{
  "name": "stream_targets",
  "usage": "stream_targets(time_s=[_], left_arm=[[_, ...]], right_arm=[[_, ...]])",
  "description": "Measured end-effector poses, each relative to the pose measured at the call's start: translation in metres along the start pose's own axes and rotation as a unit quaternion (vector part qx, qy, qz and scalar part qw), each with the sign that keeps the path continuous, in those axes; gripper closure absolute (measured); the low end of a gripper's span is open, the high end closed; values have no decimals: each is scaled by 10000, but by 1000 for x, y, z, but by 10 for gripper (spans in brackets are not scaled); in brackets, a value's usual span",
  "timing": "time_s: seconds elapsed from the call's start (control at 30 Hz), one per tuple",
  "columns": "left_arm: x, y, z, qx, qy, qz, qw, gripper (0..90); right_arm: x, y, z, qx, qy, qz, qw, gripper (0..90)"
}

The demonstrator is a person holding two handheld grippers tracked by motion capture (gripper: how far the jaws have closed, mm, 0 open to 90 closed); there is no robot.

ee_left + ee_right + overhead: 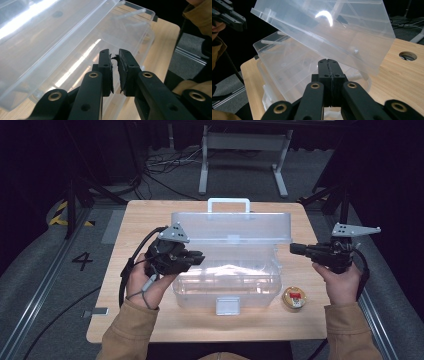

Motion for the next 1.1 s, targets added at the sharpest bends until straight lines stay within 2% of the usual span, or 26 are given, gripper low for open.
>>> stream_targets(time_s=[0.2,0.3,0.4,0.7,0.8,0.87,0.9,0.93,1.03,1.1], left_arm=[[-4,-15,-11,198,164,210,9994,852],[-5,-24,-17,348,365,380,9980,890],[-5,-33,-21,503,429,468,9967,895],[-2,-40,-24,521,463,541,9961,895],[-2,-41,-25,510,435,587,9960,895],[-1,-42,-25,546,463,585,9957,895],[-1,-43,-25,533,452,569,9959,895],[-1,-43,-24,540,460,569,9959,895],[-1,-43,-23,529,463,588,9958,895],[-1,-45,-22,516,464,584,9959,895]], right_arm=[[-4,-1,-4,10,-20,6,10000,900],[-6,-1,-8,-12,-63,-7,10000,900],[-8,-1,-10,-17,-107,5,9999,900],[-5,-4,-10,73,-102,-11,9999,899],[-1,-5,-11,146,-121,-83,9998,793],[3,-3,-11,308,-132,-328,9989,707],[7,1,-10,422,-66,-637,9971,648],[7,1,-10,422,-66,-637,9971,648],[12,6,-6,413,127,-854,9954,538],[13,8,-5,406,205,-971,9942,506]])
Point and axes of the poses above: each handheld gripper's, and its own axes: x roughly backward along the jaws, z roughly out of its top, y roughly to its right, the point moved 9 cm from there along -x, roughly forward along the jaws, and after that the axes turned 7 degrees about y, right-handed, at the moved point
